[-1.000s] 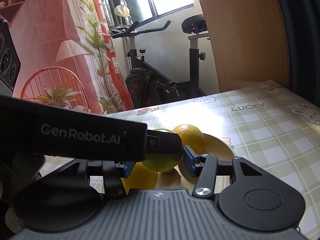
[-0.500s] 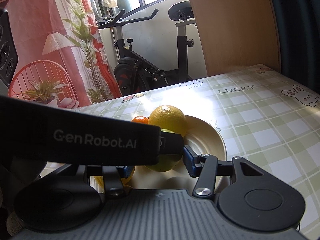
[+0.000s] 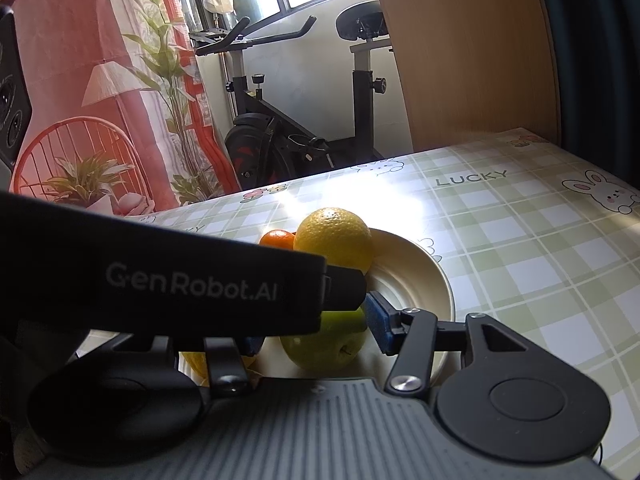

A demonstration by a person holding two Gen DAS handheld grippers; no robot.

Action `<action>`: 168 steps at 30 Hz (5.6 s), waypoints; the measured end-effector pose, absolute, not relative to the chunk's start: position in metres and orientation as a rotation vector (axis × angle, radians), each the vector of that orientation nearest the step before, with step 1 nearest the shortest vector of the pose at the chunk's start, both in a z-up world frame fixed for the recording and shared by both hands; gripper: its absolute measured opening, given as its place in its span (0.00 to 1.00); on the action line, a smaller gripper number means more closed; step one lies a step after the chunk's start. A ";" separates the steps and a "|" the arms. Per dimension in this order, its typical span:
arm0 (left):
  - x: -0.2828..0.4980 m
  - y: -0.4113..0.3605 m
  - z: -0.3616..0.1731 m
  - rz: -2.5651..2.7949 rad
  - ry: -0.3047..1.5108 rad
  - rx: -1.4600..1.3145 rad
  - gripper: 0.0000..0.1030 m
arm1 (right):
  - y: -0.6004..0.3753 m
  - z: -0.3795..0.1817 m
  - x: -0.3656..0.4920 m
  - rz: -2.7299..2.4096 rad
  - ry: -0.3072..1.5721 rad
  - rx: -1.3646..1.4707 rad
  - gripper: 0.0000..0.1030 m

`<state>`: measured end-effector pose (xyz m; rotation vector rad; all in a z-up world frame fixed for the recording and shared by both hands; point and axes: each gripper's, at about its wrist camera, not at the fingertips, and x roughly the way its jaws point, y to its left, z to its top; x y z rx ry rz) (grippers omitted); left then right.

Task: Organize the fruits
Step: 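Carry the green apple onto the plate and open the left gripper, then move the open left gripper to the small orange mandarin, then close the left gripper around the orange mandarin, then carry the mandarin onto the plate and open the left gripper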

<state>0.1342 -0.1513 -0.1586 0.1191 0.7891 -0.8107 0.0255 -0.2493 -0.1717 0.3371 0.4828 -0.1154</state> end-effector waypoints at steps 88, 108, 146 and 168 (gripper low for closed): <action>0.247 0.077 -0.175 -0.478 0.833 -0.230 0.50 | -0.090 -0.170 0.163 0.160 0.615 0.080 0.55; 0.242 0.060 -0.189 -0.615 0.918 -0.223 0.33 | -0.089 -0.186 0.167 0.164 0.624 0.119 0.46; 0.221 0.066 -0.189 -0.667 0.948 -0.250 0.34 | -0.086 -0.183 0.140 0.189 0.586 0.107 0.44; 0.163 0.004 -0.142 -0.728 0.913 -0.136 0.35 | -0.128 -0.150 0.073 0.139 0.479 0.197 0.43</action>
